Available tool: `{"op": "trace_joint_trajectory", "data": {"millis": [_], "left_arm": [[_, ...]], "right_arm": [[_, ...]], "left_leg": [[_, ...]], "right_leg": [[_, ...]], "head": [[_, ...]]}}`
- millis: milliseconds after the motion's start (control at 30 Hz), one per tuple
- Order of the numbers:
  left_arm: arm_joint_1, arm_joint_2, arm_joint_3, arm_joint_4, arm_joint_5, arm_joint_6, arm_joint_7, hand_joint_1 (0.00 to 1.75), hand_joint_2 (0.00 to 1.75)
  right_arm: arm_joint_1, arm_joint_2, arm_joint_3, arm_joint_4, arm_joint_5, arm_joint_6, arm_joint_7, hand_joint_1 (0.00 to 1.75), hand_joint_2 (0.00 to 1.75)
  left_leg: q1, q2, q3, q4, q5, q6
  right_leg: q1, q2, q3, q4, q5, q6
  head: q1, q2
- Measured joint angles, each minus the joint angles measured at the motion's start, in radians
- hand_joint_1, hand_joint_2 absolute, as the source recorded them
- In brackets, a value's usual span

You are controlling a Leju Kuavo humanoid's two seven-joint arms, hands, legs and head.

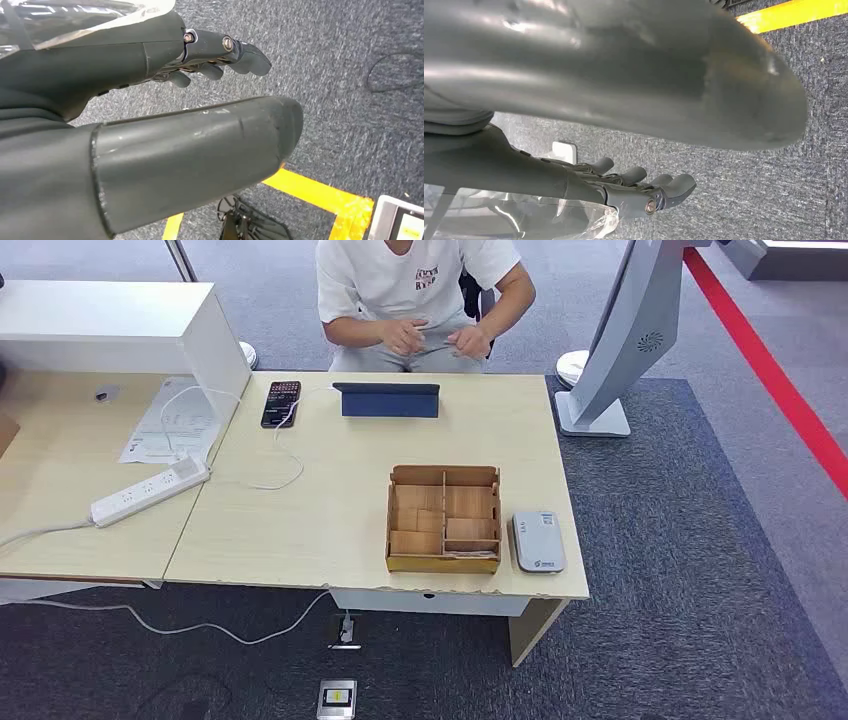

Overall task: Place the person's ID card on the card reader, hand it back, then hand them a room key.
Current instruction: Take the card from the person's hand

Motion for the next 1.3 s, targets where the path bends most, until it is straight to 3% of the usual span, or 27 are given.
{"op": "trace_joint_trajectory", "data": {"millis": [500,633,1000,1300], "left_arm": [[0.001,0.000,0.000,0.000,0.014,-0.010,-0.004,0.00,0.00],[0.001,0.000,0.000,0.000,0.015,-0.007,-0.003,0.00,0.00],[0.001,0.000,0.000,0.000,0.052,-0.021,0.013,0.00,0.00],[0.001,0.001,0.000,0.000,0.073,-0.023,0.014,0.00,0.00]], "right_arm": [[-0.001,-0.003,0.005,0.000,0.005,0.001,-0.003,0.00,0.00],[-0.002,-0.003,0.007,0.000,-0.005,-0.002,-0.001,0.00,1.75],[-0.012,-0.002,-0.006,0.000,-0.121,-0.152,-0.048,0.00,1.75],[-0.033,-0.001,-0.037,0.000,-0.172,-0.200,-0.074,0.00,1.75]], "left_leg": [[0.000,0.000,0.000,0.000,0.000,0.000],[0.000,0.000,0.000,0.000,0.000,0.000],[0.000,0.000,0.000,0.000,0.000,0.000],[0.000,0.000,0.000,0.000,0.000,0.000]], "right_leg": [[0.000,0.000,0.000,0.000,0.000,0.000],[0.000,0.000,0.000,0.000,0.000,0.000],[0.000,0.000,0.000,0.000,0.000,0.000],[0.000,0.000,0.000,0.000,0.000,0.000]], "head": [[0.000,0.000],[0.000,0.000],[0.000,0.000],[0.000,0.000]]}}
